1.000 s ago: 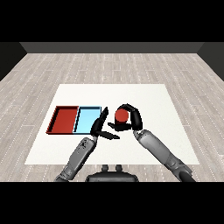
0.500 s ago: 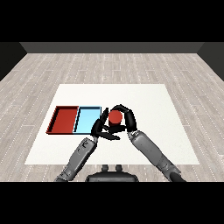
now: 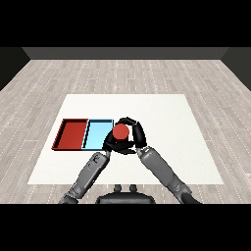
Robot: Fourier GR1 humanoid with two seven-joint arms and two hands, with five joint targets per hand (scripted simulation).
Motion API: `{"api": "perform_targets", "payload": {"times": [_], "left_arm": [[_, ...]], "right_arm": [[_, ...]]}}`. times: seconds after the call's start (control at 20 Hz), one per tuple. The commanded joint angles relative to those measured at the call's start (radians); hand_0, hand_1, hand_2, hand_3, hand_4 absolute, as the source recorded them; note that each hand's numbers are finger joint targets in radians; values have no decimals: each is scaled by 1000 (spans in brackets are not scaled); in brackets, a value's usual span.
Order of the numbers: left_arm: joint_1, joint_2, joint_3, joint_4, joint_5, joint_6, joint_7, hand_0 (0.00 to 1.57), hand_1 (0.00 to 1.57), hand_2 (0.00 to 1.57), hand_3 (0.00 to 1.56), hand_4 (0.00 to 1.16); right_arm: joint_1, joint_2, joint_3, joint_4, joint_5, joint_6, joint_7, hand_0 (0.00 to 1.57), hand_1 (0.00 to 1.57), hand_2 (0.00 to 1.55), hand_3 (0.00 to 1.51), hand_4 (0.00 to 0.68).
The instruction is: Pick the red can and put it in the red box
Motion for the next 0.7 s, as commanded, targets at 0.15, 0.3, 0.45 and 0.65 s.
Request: {"api": "perform_targets", "payload": {"times": [0.15, 0.3, 0.45, 0.65], "left_arm": [[7, -6, 38, -47, 22, 188, 97, 993, 993, 1049, 892, 637], [-11, -6, 10, 36, 10, 240, 48, 1571, 1571, 1518, 1333, 688], [32, -6, -6, -55, -38, 242, 114, 1571, 1571, 1493, 1346, 709], [51, -6, -10, -76, -37, 249, 96, 1571, 1571, 1499, 1358, 751]], "right_arm": [[15, 34, 41, 19, 7, 16, -66, 1490, 1490, 1437, 1380, 525], [28, 35, 92, 19, 2, -36, -44, 1470, 1470, 1438, 1384, 542], [-11, 35, 56, 65, -26, -44, -64, 1483, 1483, 1438, 1383, 533], [-59, 35, 29, 121, -61, -19, -82, 1505, 1505, 1445, 1381, 522]]}}
